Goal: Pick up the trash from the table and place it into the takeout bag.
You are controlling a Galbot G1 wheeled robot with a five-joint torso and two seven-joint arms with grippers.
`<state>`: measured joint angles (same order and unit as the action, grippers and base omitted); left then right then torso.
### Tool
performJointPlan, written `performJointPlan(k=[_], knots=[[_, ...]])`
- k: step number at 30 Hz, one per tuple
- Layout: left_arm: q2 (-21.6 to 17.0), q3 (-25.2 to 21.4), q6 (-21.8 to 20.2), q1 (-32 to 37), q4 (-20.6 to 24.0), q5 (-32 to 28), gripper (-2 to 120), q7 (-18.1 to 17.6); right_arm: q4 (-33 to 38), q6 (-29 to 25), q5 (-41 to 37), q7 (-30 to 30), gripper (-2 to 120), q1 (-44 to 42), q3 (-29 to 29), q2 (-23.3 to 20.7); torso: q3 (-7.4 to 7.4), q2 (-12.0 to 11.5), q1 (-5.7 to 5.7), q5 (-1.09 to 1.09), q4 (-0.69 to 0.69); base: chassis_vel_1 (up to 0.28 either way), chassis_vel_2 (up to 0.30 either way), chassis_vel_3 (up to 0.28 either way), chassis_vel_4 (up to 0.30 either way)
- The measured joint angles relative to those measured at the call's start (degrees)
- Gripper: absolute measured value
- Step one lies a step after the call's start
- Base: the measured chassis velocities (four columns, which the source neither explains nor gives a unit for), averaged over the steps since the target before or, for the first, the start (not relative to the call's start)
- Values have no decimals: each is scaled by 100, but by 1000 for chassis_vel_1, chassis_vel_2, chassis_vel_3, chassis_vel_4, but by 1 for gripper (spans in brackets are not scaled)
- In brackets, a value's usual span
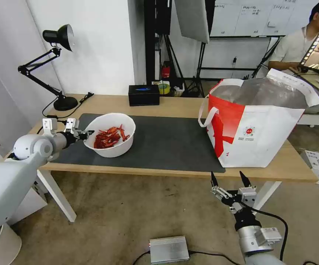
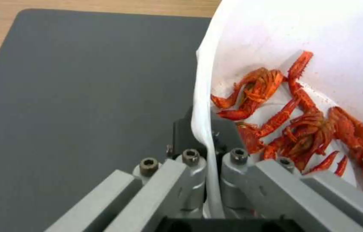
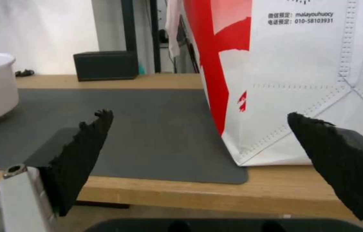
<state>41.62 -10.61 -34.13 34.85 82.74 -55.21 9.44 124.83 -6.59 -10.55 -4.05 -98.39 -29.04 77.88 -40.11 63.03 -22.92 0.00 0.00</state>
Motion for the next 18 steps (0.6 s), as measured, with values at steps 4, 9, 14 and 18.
performJointPlan(k=[4,9,14,18], knots=[[-10,-27,2,59,113,-226,0,0,0,0,0,0,100,0,0,0,0,0,0,0,0,0,0,0,0],[-19,-46,3,90,268,-388,0,-17,0,0,0,0,100,0,0,0,0,0,0,0,0,0,0,0,0],[-57,-76,3,127,538,-625,0,-92,0,0,0,0,100,0,0,0,0,-1,0,0,0,0,0,0,0],[-76,-94,0,141,656,-799,0,-191,0,0,0,0,100,0,0,0,0,0,0,0,0,0,0,0,0]])
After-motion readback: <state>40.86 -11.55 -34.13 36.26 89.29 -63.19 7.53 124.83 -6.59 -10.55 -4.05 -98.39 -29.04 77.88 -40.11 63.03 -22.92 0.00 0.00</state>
